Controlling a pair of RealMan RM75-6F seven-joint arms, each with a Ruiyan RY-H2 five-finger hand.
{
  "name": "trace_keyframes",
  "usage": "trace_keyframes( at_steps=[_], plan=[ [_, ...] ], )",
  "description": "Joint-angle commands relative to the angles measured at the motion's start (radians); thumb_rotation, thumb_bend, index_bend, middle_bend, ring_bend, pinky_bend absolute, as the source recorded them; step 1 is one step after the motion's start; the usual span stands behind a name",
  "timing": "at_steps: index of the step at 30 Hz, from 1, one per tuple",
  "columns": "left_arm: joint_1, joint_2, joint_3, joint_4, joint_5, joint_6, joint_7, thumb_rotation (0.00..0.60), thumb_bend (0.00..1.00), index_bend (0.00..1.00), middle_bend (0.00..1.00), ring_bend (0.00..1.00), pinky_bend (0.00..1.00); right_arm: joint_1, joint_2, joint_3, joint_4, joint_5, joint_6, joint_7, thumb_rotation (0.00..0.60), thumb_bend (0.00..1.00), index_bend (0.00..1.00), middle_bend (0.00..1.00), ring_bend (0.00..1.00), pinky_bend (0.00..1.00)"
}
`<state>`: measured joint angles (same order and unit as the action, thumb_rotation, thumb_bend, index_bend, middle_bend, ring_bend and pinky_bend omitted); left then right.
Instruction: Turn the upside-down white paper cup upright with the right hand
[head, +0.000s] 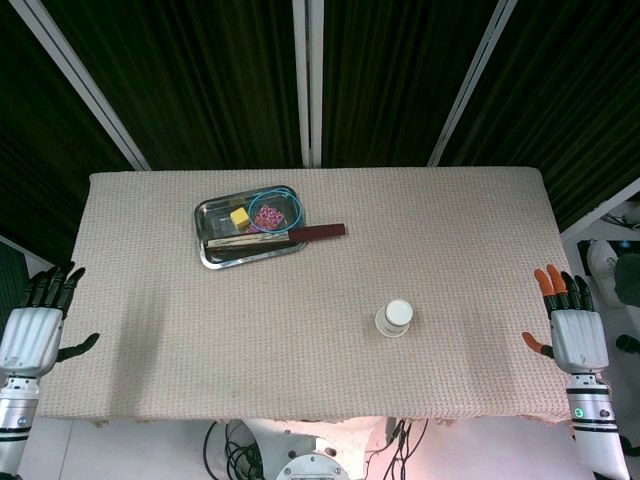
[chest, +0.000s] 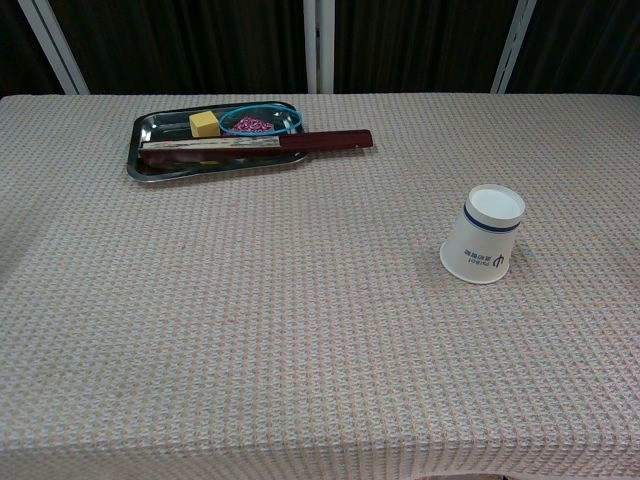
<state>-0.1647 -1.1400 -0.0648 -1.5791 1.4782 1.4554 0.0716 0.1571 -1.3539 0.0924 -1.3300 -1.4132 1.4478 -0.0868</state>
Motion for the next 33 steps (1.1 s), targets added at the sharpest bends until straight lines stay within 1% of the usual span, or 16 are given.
trace_keyframes(
  at_steps=[1, 9, 13, 16, 19, 22, 26, 29, 33],
  plan=[
    [0.0, -0.001, 0.0, 0.0, 0.002, 0.0, 0.002, 0.6, 0.16, 0.0, 0.0, 0.0, 0.07, 0.0, -0.002, 0.002, -0.001, -0.003, 0.003, 0.001, 0.6, 0.07, 0.0, 0.0, 0.0, 0.0],
    [-0.003, 0.004, 0.006, -0.007, 0.004, -0.013, 0.01, 0.6, 0.16, 0.0, 0.0, 0.0, 0.07, -0.002, -0.004, 0.001, -0.004, -0.01, -0.001, -0.001, 0.6, 0.07, 0.0, 0.0, 0.0, 0.0],
    [-0.008, 0.005, 0.004, -0.007, -0.004, -0.026, 0.013, 0.6, 0.16, 0.0, 0.0, 0.0, 0.07, -0.001, 0.003, -0.007, -0.029, -0.034, 0.005, -0.013, 0.6, 0.07, 0.0, 0.0, 0.0, 0.0],
    [-0.011, 0.006, 0.001, -0.006, -0.009, -0.032, 0.008, 0.6, 0.16, 0.0, 0.0, 0.0, 0.07, 0.009, 0.015, -0.011, -0.063, -0.055, 0.002, -0.049, 0.6, 0.07, 0.0, 0.0, 0.0, 0.0],
    [-0.014, 0.008, 0.002, -0.006, -0.016, -0.044, -0.002, 0.6, 0.16, 0.0, 0.0, 0.0, 0.07, 0.034, 0.044, -0.009, -0.128, -0.08, -0.016, -0.106, 0.6, 0.07, 0.0, 0.0, 0.0, 0.0],
    [-0.018, 0.011, 0.003, -0.008, -0.011, -0.049, -0.003, 0.6, 0.16, 0.0, 0.0, 0.0, 0.07, 0.086, 0.104, -0.008, -0.236, -0.096, -0.091, -0.222, 0.6, 0.06, 0.0, 0.0, 0.0, 0.0],
    [-0.025, 0.008, 0.004, -0.007, -0.004, -0.054, 0.01, 0.6, 0.16, 0.0, 0.0, 0.0, 0.07, 0.181, 0.172, 0.008, -0.402, -0.108, -0.221, -0.434, 0.6, 0.06, 0.0, 0.0, 0.0, 0.0],
    [-0.027, 0.008, 0.002, -0.01, -0.01, -0.059, 0.013, 0.6, 0.16, 0.0, 0.0, 0.0, 0.07, 0.251, 0.18, 0.026, -0.483, -0.104, -0.307, -0.56, 0.6, 0.05, 0.0, 0.0, 0.0, 0.0],
    [-0.026, 0.01, 0.001, -0.011, -0.016, -0.061, 0.007, 0.6, 0.16, 0.0, 0.0, 0.0, 0.07, 0.335, 0.167, 0.041, -0.552, -0.06, -0.424, -0.697, 0.6, 0.05, 0.0, 0.01, 0.0, 0.0]
  ],
)
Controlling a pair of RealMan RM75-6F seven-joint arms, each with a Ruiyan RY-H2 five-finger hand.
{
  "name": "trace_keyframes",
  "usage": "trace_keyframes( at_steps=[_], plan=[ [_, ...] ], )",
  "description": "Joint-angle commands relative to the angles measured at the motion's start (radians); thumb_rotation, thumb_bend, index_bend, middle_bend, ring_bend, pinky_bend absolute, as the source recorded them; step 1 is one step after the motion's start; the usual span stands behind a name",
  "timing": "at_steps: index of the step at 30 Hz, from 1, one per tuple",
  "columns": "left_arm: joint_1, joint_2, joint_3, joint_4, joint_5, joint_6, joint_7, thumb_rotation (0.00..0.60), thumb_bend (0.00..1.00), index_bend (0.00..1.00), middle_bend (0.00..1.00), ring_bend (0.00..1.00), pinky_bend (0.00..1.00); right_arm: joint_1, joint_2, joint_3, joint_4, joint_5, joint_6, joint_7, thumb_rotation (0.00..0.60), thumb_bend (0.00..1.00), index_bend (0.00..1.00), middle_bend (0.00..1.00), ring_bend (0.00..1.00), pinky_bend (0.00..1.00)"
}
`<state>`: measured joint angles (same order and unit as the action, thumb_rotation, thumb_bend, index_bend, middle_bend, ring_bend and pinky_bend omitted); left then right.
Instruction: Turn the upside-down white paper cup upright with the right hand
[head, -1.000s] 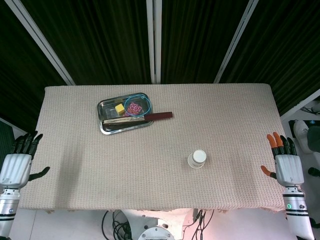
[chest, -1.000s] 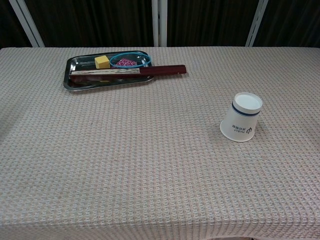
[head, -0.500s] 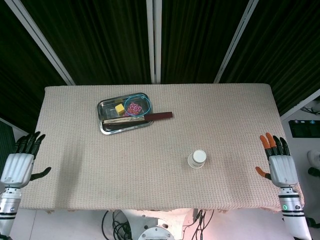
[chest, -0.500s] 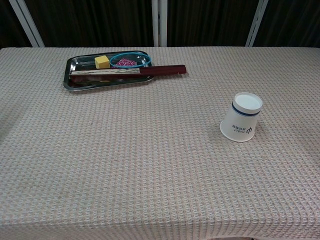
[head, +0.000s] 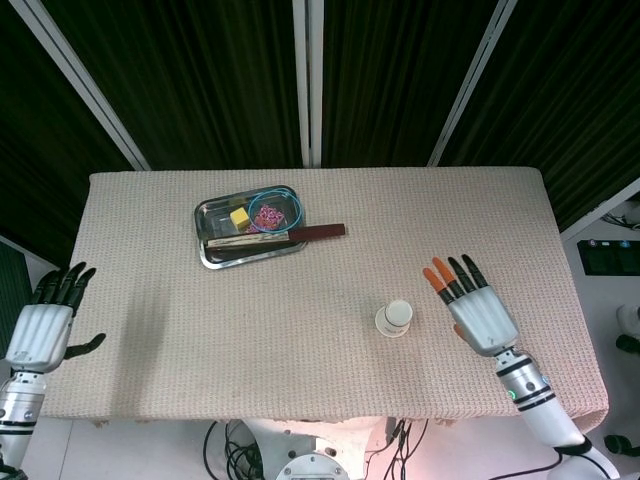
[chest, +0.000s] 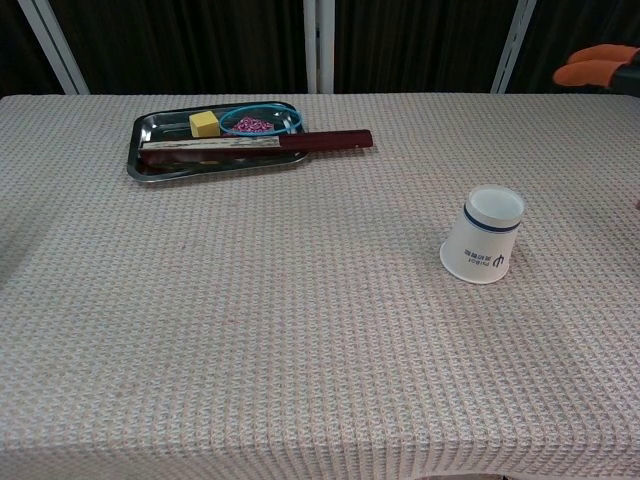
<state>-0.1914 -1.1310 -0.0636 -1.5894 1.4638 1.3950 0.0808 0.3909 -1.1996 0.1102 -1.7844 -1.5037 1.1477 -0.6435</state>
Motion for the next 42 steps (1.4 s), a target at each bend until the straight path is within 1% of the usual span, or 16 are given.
trace_keyframes(
  at_steps=[1, 4, 6, 7, 11, 14, 18, 23, 29, 33, 36, 41, 42],
  plan=[
    [0.0, 0.001, -0.001, 0.0, -0.003, -0.001, -0.004, 0.6, 0.16, 0.0, 0.0, 0.0, 0.07, 0.118, 0.007, 0.025, -0.108, 0.043, -0.146, -0.173, 0.6, 0.05, 0.0, 0.01, 0.0, 0.0],
    [0.001, 0.003, 0.0, 0.0, -0.006, -0.003, -0.008, 0.6, 0.16, 0.0, 0.0, 0.0, 0.07, 0.167, -0.013, 0.023, -0.135, 0.093, -0.209, -0.274, 0.6, 0.05, 0.0, 0.03, 0.0, 0.0],
    [0.001, 0.006, 0.001, -0.001, -0.007, -0.006, -0.007, 0.6, 0.16, 0.0, 0.0, 0.0, 0.07, 0.192, -0.022, 0.017, -0.146, 0.144, -0.232, -0.375, 0.6, 0.05, 0.0, 0.05, 0.0, 0.0],
    [0.001, 0.007, 0.002, -0.001, -0.007, -0.006, -0.004, 0.6, 0.16, 0.0, 0.0, 0.0, 0.07, 0.203, -0.031, 0.012, -0.154, 0.181, -0.237, -0.432, 0.6, 0.05, 0.0, 0.06, 0.0, 0.0],
    [0.001, 0.009, 0.004, -0.003, -0.009, -0.009, -0.002, 0.6, 0.16, 0.0, 0.0, 0.0, 0.07, 0.238, -0.072, -0.01, -0.152, 0.279, -0.228, -0.581, 0.6, 0.05, 0.0, 0.07, 0.0, 0.0],
    [0.0, 0.01, 0.004, -0.006, -0.01, -0.011, -0.002, 0.6, 0.16, 0.0, 0.0, 0.0, 0.07, 0.256, -0.111, -0.03, -0.128, 0.327, -0.204, -0.657, 0.6, 0.05, 0.0, 0.07, 0.0, 0.0],
    [-0.001, 0.01, 0.004, -0.006, -0.009, -0.012, 0.003, 0.6, 0.16, 0.0, 0.0, 0.0, 0.07, 0.272, -0.151, -0.045, -0.105, 0.378, -0.18, -0.678, 0.6, 0.05, 0.0, 0.08, 0.0, 0.0],
    [-0.001, 0.011, 0.003, -0.009, -0.017, -0.016, 0.002, 0.6, 0.16, 0.0, 0.0, 0.0, 0.07, 0.286, -0.185, -0.072, -0.065, 0.371, -0.148, -0.68, 0.6, 0.06, 0.01, 0.12, 0.0, 0.0],
    [-0.002, 0.013, 0.004, -0.012, -0.023, -0.022, -0.002, 0.6, 0.16, 0.0, 0.0, 0.0, 0.07, 0.297, -0.208, -0.089, -0.03, 0.361, -0.118, -0.673, 0.6, 0.07, 0.1, 0.19, 0.0, 0.0],
    [-0.002, 0.014, 0.004, -0.014, -0.026, -0.025, -0.007, 0.6, 0.16, 0.0, 0.0, 0.0, 0.07, 0.307, -0.216, -0.099, -0.019, 0.372, -0.117, -0.666, 0.6, 0.08, 0.14, 0.23, 0.0, 0.0],
    [-0.003, 0.016, 0.004, -0.016, -0.03, -0.03, -0.013, 0.6, 0.16, 0.0, 0.0, 0.0, 0.07, 0.311, -0.225, -0.107, -0.008, 0.363, -0.106, -0.659, 0.6, 0.08, 0.21, 0.28, 0.0, 0.0],
    [-0.003, 0.018, 0.004, -0.018, -0.033, -0.033, -0.018, 0.6, 0.16, 0.0, 0.0, 0.0, 0.07, 0.314, -0.235, -0.121, 0.014, 0.327, -0.087, -0.635, 0.6, 0.09, 0.4, 0.4, 0.0, 0.0],
    [-0.003, 0.018, 0.004, -0.018, -0.033, -0.034, -0.019, 0.6, 0.16, 0.0, 0.0, 0.0, 0.07, 0.314, -0.235, -0.123, 0.018, 0.321, -0.085, -0.63, 0.6, 0.09, 0.43, 0.42, 0.0, 0.0]
  ],
)
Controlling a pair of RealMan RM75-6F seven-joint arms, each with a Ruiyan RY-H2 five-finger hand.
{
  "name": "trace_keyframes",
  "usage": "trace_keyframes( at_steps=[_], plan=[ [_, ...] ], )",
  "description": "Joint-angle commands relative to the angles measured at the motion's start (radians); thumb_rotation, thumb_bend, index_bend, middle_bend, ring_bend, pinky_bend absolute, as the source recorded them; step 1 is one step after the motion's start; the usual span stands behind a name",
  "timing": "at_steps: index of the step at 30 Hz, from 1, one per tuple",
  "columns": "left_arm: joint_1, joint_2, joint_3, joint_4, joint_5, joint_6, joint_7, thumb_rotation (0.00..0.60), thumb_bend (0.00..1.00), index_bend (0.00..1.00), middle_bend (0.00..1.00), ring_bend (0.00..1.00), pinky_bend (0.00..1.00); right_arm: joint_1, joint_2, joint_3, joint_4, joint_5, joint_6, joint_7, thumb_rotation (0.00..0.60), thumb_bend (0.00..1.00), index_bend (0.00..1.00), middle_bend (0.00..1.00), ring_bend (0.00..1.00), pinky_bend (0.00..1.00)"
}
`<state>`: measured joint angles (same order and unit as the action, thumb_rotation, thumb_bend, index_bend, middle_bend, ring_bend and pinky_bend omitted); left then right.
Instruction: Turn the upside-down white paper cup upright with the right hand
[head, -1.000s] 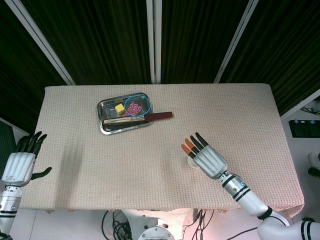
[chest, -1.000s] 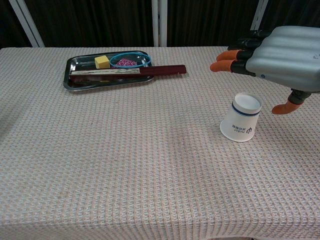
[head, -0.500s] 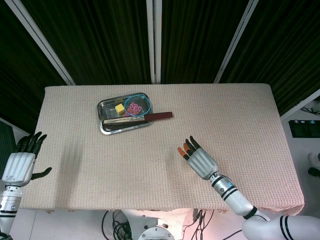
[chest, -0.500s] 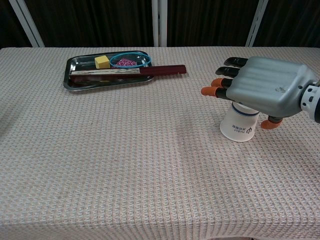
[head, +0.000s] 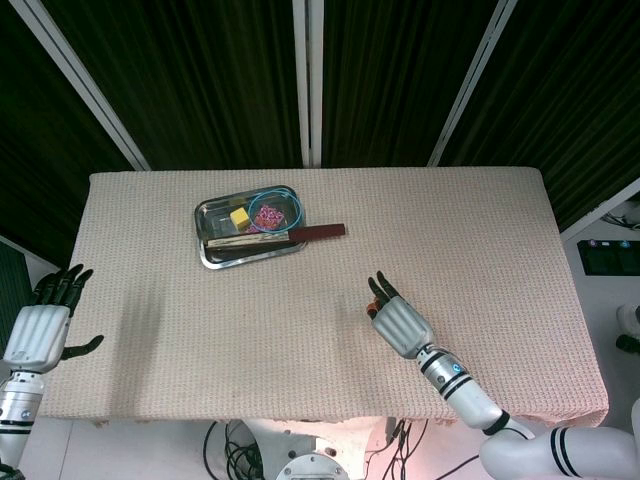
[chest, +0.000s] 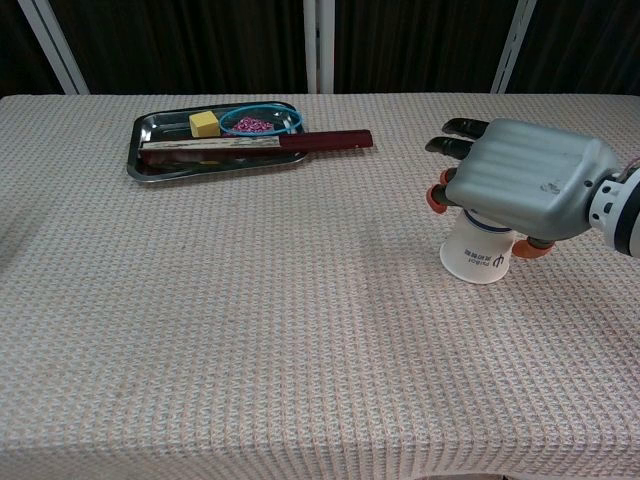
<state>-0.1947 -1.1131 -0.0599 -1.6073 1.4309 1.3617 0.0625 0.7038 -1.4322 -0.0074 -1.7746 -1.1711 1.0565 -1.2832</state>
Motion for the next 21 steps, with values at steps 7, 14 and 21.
trace_keyframes(
  at_steps=[7, 14, 21],
  plan=[
    [0.0, 0.003, 0.002, -0.001, -0.002, -0.004, -0.005, 0.6, 0.16, 0.0, 0.0, 0.0, 0.07, -0.006, 0.024, -0.008, 0.022, -0.059, 0.03, 0.084, 0.6, 0.12, 0.54, 0.48, 0.03, 0.0],
    [0.0, 0.002, 0.002, -0.001, -0.002, -0.003, -0.004, 0.6, 0.16, 0.0, 0.0, 0.0, 0.07, -0.078, 0.074, 0.062, 0.055, -0.067, 0.068, 0.563, 0.6, 0.12, 0.55, 0.49, 0.06, 0.0],
    [-0.002, -0.001, 0.005, 0.002, 0.01, 0.0, 0.0, 0.6, 0.16, 0.0, 0.0, 0.0, 0.07, -0.159, 0.019, 0.103, 0.254, -0.136, 0.081, 1.181, 0.6, 0.12, 0.56, 0.49, 0.09, 0.0]
  ],
)
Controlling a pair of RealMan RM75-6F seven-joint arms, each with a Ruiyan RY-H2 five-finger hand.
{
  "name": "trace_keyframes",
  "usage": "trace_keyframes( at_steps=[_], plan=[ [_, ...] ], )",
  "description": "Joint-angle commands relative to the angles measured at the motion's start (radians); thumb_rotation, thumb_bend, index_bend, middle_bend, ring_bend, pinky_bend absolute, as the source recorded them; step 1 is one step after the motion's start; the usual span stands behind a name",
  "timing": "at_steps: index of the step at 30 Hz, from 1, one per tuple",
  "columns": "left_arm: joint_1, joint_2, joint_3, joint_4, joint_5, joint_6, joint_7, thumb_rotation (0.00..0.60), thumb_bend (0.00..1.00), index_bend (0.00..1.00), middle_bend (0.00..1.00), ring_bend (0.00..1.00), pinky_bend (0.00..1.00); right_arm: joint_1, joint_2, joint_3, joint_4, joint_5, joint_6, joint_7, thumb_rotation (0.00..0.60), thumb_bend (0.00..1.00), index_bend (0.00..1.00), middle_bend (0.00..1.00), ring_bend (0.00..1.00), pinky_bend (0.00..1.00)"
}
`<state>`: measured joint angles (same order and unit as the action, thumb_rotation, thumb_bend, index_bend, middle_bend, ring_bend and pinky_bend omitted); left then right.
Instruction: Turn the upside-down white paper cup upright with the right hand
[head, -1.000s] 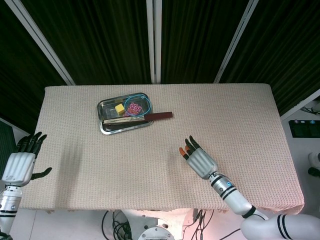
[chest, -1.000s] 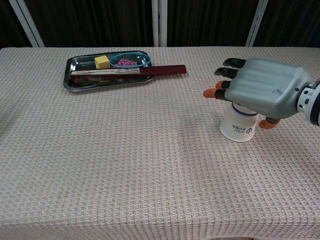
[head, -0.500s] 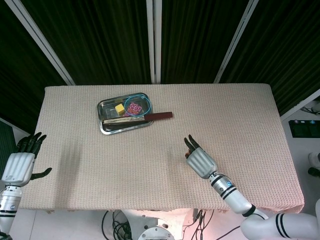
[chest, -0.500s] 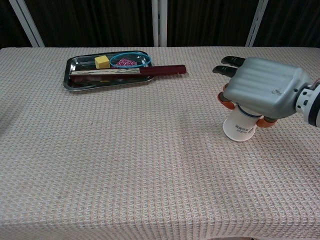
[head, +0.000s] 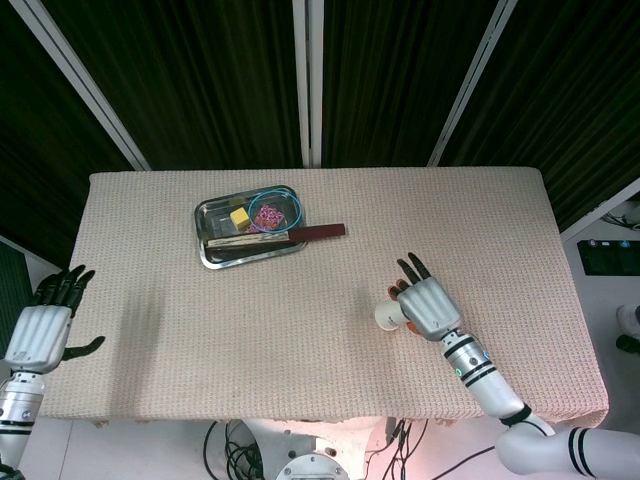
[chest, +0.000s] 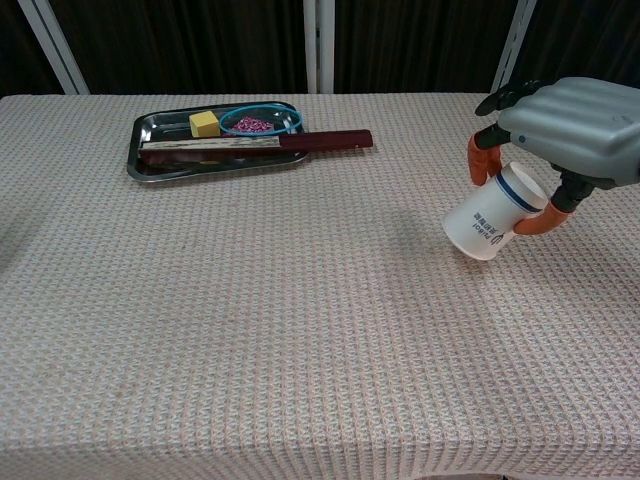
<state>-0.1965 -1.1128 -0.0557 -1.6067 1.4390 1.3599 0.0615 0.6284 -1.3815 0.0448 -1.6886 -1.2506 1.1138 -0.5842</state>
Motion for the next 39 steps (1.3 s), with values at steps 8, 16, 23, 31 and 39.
trace_keyframes(
  at_steps=[8, 16, 23, 31, 39],
  plan=[
    [0.001, -0.001, 0.0, 0.002, -0.003, 0.0, -0.007, 0.6, 0.16, 0.0, 0.0, 0.0, 0.07, -0.135, -0.136, 0.064, 0.388, -0.038, -0.061, 0.983, 0.6, 0.12, 0.58, 0.51, 0.08, 0.0],
    [-0.001, 0.001, 0.0, -0.001, -0.006, -0.005, -0.013, 0.6, 0.16, 0.0, 0.0, 0.0, 0.07, -0.127, -0.163, 0.068, 0.451, -0.052, -0.175, 1.216, 0.6, 0.1, 0.59, 0.51, 0.08, 0.0],
    [-0.001, 0.003, 0.001, 0.001, -0.002, -0.005, -0.024, 0.6, 0.16, 0.0, 0.0, 0.0, 0.07, -0.121, -0.165, 0.054, 0.48, -0.107, -0.189, 1.262, 0.6, 0.08, 0.42, 0.4, 0.04, 0.0],
    [-0.001, 0.003, 0.002, 0.002, 0.0, -0.005, -0.028, 0.6, 0.16, 0.0, 0.0, 0.0, 0.07, -0.132, -0.126, 0.053, 0.451, -0.183, -0.098, 1.238, 0.6, 0.0, 0.0, 0.05, 0.0, 0.0],
    [-0.002, 0.002, 0.002, 0.001, -0.001, -0.007, -0.021, 0.6, 0.16, 0.0, 0.0, 0.0, 0.07, -0.06, 0.012, 0.049, 0.262, -0.267, -0.119, 0.896, 0.6, 0.0, 0.0, 0.11, 0.0, 0.0]
  ],
)
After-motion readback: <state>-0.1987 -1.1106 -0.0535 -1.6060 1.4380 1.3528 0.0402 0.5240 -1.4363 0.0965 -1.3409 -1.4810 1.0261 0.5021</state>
